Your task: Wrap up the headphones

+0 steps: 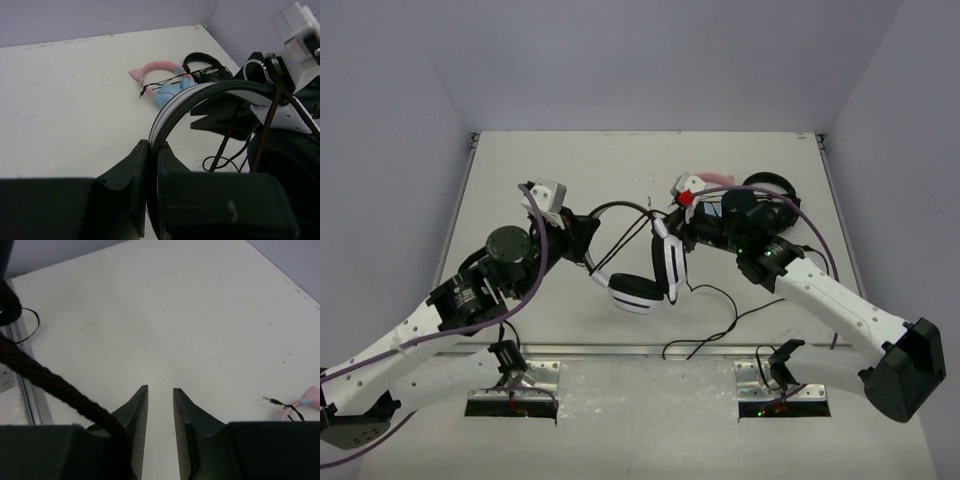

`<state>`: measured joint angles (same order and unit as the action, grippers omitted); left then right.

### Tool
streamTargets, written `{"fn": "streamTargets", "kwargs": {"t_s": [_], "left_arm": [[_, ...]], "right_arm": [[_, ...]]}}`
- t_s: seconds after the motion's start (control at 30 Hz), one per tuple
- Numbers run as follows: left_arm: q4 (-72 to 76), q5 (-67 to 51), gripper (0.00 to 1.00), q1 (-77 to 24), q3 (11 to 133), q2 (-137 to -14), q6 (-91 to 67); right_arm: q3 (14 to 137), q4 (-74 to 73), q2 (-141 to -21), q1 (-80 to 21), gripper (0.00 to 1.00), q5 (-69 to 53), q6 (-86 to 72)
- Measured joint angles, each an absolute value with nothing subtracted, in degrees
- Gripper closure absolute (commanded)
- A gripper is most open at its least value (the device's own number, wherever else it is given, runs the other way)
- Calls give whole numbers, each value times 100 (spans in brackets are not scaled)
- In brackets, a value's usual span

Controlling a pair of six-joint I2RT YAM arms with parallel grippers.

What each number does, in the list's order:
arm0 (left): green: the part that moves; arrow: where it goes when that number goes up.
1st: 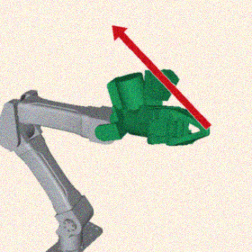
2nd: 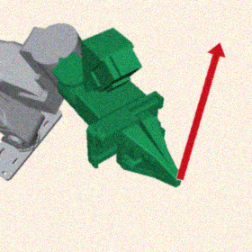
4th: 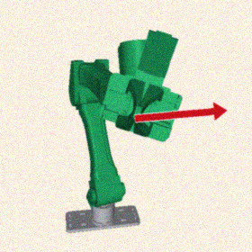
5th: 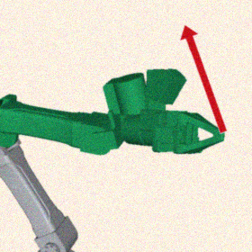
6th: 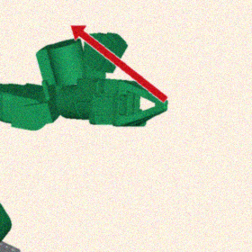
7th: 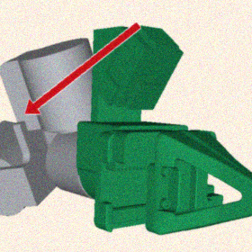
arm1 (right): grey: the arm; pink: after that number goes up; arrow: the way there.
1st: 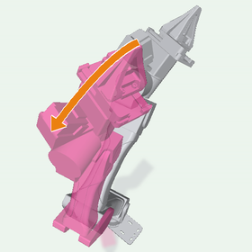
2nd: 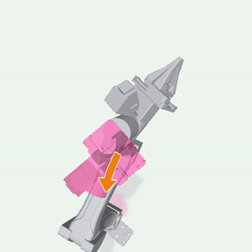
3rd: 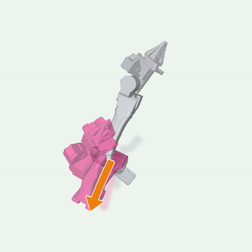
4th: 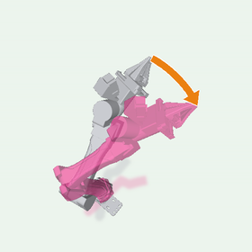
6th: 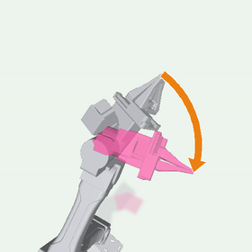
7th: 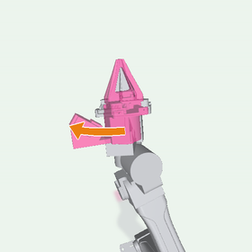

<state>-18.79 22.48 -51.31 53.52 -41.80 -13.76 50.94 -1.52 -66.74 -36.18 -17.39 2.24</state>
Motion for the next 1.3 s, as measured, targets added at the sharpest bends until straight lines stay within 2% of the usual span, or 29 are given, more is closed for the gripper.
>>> {"fn": "streamTargets", "kwargs": {"t_s": [0.13,0.3,0.33,0.37,0.4,0.5,0.63,0.9,0.97,1.07,1.2,1.3], "left_arm": [[-2169,2226,100,-5133,5966,-4348,-1326],[-2432,2191,100,-5135,6661,-4661,-1295],[-2480,2200,100,-5135,6759,-4696,-1273],[-2558,2217,100,-5135,6864,-4733,-1245],[-2628,2244,99,-5135,6956,-4770,-1214],[-2749,2331,100,-5135,7148,-4864,-1076],[-2707,2342,100,-5135,7094,-4836,-878],[-2062,2023,100,-5135,5924,-4228,-609],[-2016,1813,100,-5135,5741,-4176,-499],[-2005,1525,100,-5135,5601,-4171,-340],[-1966,1258,99,-5135,5557,-4093,-244],[-1918,1063,100,-5135,5548,-4007,-228]], "right_arm": [[4519,1079,-6543,-3618,61,-2434,-545],[4368,2480,-6997,-3612,63,-2969,-1455],[4368,2687,-7100,-3612,85,-3046,-1586],[4368,2818,-7172,-3612,93,-3105,-1649],[4370,2921,-7225,-3610,99,-3188,-1750],[4379,2915,-7201,-3612,99,-3247,-1868],[4619,2080,-6836,-3599,97,-3046,-1774],[5601,23,-6202,-3564,90,-2458,-1315],[5710,-434,-6123,-3564,89,-2261,-1107],[5837,-1120,-6097,-3564,99,-2132,-733],[5874,-1774,-6064,-3566,97,-2104,-252],[5872,-2088,-5990,-3577,92,-2147,172]]}}
